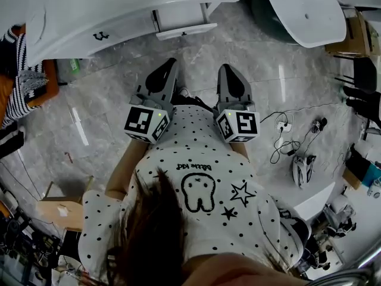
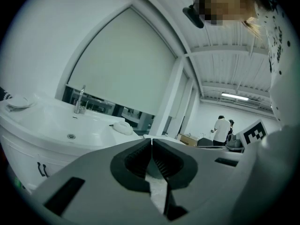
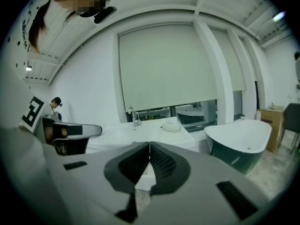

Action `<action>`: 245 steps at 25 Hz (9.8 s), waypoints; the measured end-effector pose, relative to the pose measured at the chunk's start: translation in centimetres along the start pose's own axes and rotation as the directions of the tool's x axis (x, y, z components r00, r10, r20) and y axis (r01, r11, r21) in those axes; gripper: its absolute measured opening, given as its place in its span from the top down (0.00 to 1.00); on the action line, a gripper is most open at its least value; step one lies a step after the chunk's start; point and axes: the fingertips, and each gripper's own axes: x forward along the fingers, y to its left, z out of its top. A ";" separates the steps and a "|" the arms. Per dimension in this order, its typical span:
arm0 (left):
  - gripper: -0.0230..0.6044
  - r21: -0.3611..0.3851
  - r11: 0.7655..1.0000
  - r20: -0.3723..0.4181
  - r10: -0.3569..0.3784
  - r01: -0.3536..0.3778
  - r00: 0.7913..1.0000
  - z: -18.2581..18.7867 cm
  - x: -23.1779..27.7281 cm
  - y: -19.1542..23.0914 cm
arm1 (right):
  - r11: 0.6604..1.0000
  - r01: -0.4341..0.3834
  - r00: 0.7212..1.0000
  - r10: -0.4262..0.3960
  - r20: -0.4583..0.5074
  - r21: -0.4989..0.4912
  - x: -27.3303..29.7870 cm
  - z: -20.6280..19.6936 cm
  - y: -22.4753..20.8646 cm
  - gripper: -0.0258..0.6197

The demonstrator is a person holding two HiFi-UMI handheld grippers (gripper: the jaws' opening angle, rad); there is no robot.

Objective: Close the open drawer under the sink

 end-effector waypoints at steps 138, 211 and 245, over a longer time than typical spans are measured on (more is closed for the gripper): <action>0.94 0.005 0.874 -0.344 0.458 -0.486 0.820 -18.5 17.7 13.2 | 0.963 -0.268 0.957 0.267 -0.110 0.002 15.3 1.3 -12.0 0.94; 0.74 -0.088 0.867 -0.516 0.382 -0.491 0.767 -43.5 26.9 20.7 | 0.968 -0.238 0.866 0.249 -0.433 0.081 18.6 -15.5 -11.5 0.94; 0.74 -0.095 0.854 -0.481 0.411 -0.512 0.774 -41.7 29.3 23.2 | 0.971 -0.221 0.862 0.240 -0.446 0.096 18.9 -16.1 -12.0 0.94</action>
